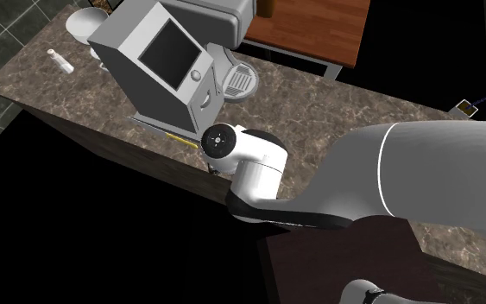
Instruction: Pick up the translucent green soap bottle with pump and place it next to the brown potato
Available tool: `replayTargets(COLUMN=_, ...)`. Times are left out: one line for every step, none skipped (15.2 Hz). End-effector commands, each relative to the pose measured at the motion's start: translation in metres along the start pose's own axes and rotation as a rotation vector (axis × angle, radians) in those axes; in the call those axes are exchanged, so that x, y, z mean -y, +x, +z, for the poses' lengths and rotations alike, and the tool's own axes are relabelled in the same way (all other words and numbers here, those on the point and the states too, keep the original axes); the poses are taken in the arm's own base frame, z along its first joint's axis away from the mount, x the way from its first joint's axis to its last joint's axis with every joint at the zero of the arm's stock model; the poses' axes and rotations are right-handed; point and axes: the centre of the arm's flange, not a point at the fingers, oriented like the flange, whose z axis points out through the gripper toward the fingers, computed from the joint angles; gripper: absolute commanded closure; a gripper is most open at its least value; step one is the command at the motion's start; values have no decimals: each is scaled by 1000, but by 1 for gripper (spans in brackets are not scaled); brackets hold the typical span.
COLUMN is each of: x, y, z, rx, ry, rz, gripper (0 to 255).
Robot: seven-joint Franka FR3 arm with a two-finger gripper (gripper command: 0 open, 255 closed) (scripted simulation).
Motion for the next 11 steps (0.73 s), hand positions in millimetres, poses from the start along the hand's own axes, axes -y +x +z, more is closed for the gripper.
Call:
replayTargets(x=0, y=0, z=1, rx=0, ry=0, rz=0, gripper=0)
replayTargets(x=0, y=0, z=1, rx=0, ry=0, rz=0, gripper=0)
replayTargets(x=0, y=0, z=1, rx=0, ry=0, rz=0, gripper=0)
replayTargets(x=0, y=0, z=0, rx=0, ry=0, rz=0, gripper=0)
replayTargets(x=0, y=0, z=0, rx=0, ry=0, rz=0, gripper=0)
replayTargets(x=0, y=0, z=0, rx=0, ry=0, rz=0, gripper=255)
replayTargets(x=0, y=0, z=0, rx=0, ry=0, rz=0, gripper=255)
replayTargets(x=0, y=0, z=0, rx=0, ry=0, rz=0, gripper=255)
replayTargets(x=0, y=0, z=0, rx=0, ry=0, rz=0, gripper=255)
replayTargets(x=0, y=0, z=0, rx=0, ry=0, rz=0, gripper=255)
replayTargets(x=0, y=0, z=0, rx=0, ry=0, rz=0, gripper=255)
